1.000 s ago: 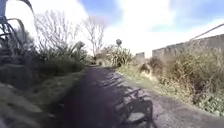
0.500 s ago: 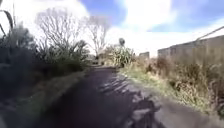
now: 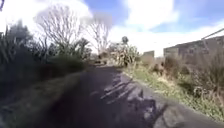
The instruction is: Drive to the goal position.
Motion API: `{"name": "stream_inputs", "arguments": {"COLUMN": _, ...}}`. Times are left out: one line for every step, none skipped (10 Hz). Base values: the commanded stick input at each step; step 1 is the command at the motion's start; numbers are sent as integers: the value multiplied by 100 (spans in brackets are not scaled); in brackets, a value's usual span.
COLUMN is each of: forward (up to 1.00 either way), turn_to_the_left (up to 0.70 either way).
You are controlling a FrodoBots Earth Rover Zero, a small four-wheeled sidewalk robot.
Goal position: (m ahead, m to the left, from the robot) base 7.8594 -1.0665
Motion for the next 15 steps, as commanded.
{"name": "stream_inputs", "arguments": {"forward": 85, "turn_to_the_left": 0}}
{"name": "stream_inputs", "arguments": {"forward": 85, "turn_to_the_left": 0}}
{"name": "stream_inputs", "arguments": {"forward": 85, "turn_to_the_left": 0}}
{"name": "stream_inputs", "arguments": {"forward": 85, "turn_to_the_left": 0}}
{"name": "stream_inputs", "arguments": {"forward": 85, "turn_to_the_left": 0}}
{"name": "stream_inputs", "arguments": {"forward": 85, "turn_to_the_left": 0}}
{"name": "stream_inputs", "arguments": {"forward": 85, "turn_to_the_left": 0}}
{"name": "stream_inputs", "arguments": {"forward": 85, "turn_to_the_left": 0}}
{"name": "stream_inputs", "arguments": {"forward": 85, "turn_to_the_left": 0}}
{"name": "stream_inputs", "arguments": {"forward": 85, "turn_to_the_left": 0}}
{"name": "stream_inputs", "arguments": {"forward": 85, "turn_to_the_left": 0}}
{"name": "stream_inputs", "arguments": {"forward": 85, "turn_to_the_left": 0}}
{"name": "stream_inputs", "arguments": {"forward": 85, "turn_to_the_left": 0}}
{"name": "stream_inputs", "arguments": {"forward": 85, "turn_to_the_left": 0}}
{"name": "stream_inputs", "arguments": {"forward": 85, "turn_to_the_left": 0}}
